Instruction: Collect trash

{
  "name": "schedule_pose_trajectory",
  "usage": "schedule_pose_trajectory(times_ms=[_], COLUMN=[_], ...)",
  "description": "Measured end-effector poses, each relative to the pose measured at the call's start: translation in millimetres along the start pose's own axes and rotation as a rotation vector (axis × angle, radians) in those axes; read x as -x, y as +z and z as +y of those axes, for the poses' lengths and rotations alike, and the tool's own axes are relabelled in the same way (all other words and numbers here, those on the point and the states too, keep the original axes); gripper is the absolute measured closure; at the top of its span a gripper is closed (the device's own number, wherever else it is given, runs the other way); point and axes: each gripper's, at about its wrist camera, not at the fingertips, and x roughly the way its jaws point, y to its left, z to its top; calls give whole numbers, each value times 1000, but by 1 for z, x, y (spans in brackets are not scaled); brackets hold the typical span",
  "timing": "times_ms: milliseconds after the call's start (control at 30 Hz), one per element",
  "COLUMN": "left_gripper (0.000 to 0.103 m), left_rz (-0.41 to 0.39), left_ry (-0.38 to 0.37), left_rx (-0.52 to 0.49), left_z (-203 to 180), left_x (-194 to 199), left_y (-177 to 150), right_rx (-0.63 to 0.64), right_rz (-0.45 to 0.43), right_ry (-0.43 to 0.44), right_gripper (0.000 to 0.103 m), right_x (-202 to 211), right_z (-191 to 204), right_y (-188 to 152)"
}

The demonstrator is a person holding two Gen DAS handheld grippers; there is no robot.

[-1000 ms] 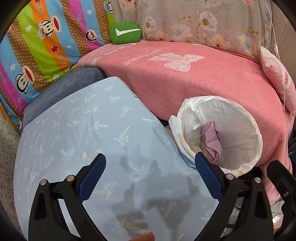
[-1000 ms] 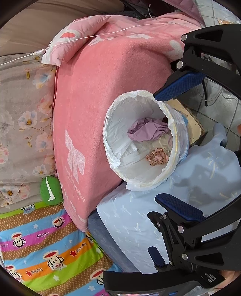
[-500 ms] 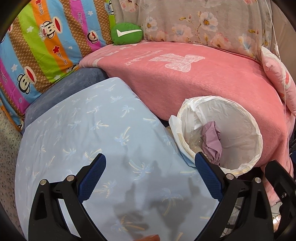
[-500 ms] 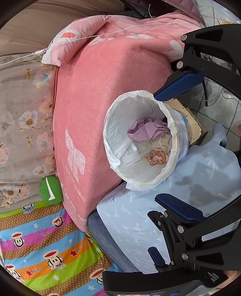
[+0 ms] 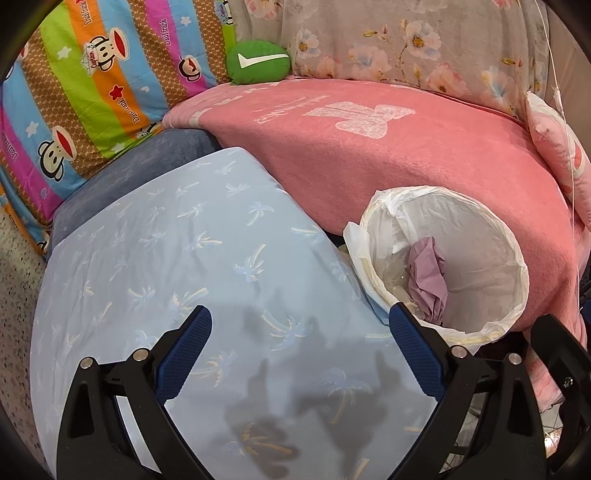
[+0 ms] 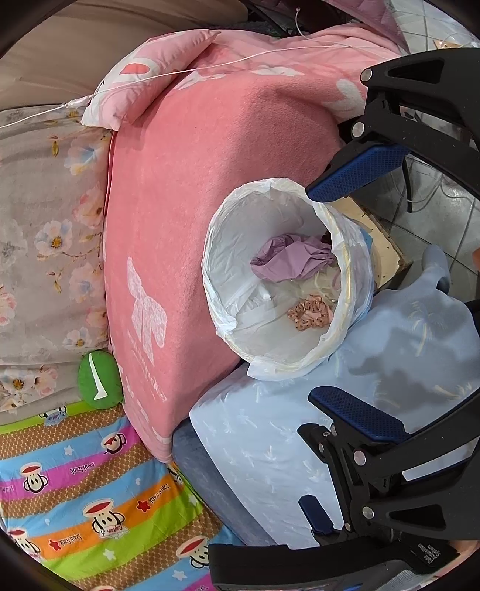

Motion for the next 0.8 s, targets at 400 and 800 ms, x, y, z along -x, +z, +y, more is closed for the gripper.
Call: schedule_pose_trajectory(times_ms=[400, 800], left_gripper=[10, 10], left_rz=[-8, -20], left_ry=[-12, -33], left_rx=[0, -21], left_z=[2, -4], left_x=[3, 8], left_y=[1, 2], right_rx=[-11, -39], right_rz=[7, 7], right_ry=[-4, -21], right_gripper=[6, 6], right_x=[-1, 3], right_z=[-7, -21], right_y=[-1, -1])
